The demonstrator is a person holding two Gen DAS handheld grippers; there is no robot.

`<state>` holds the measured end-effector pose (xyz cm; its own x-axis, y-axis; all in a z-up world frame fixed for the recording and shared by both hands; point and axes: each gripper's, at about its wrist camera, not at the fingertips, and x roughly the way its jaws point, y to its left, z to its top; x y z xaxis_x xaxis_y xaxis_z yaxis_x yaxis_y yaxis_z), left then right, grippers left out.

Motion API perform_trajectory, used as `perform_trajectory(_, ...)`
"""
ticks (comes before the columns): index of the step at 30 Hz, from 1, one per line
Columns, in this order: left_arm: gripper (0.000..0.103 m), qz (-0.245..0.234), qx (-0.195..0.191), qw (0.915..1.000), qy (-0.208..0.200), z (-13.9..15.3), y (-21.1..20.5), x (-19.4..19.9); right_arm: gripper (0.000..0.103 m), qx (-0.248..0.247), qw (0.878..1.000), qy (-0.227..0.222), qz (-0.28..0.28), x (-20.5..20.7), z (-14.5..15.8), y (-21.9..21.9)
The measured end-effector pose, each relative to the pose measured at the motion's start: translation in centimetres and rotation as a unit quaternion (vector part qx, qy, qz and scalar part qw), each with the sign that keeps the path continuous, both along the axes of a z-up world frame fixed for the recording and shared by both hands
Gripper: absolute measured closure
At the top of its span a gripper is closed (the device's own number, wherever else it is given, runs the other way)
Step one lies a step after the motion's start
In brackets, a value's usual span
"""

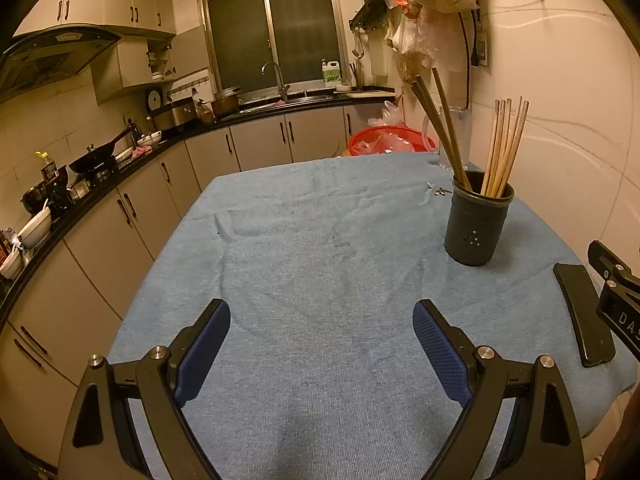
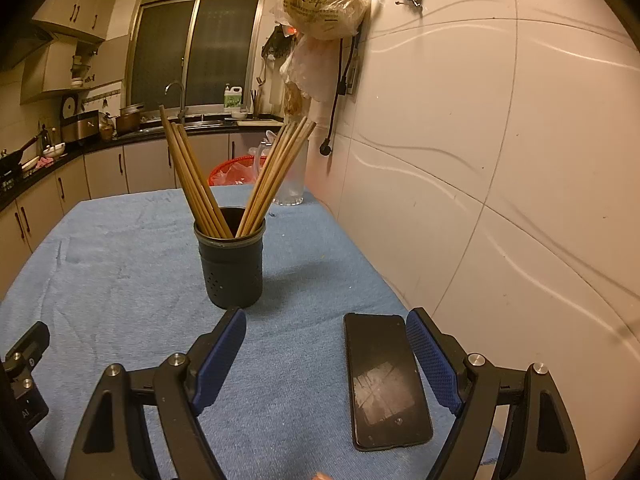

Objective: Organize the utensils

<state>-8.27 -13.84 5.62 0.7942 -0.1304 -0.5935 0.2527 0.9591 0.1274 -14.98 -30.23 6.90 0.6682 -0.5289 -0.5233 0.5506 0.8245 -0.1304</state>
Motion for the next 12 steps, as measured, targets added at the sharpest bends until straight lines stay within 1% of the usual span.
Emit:
perform_trajectory(9,0.01,0.003,-0.001,1.0,-0.004,0.2,0.3,-0.5,0.019,-0.001,1.0,-0.003,0.002,-0.4,0.3,0.2)
perform_trajectory(12,0.01,0.015,-0.013,0.9998,-0.003,0.4,1.2,-0.4,0.019,0.001,1.0,-0.004,0.003,-0.5,0.3,0.3)
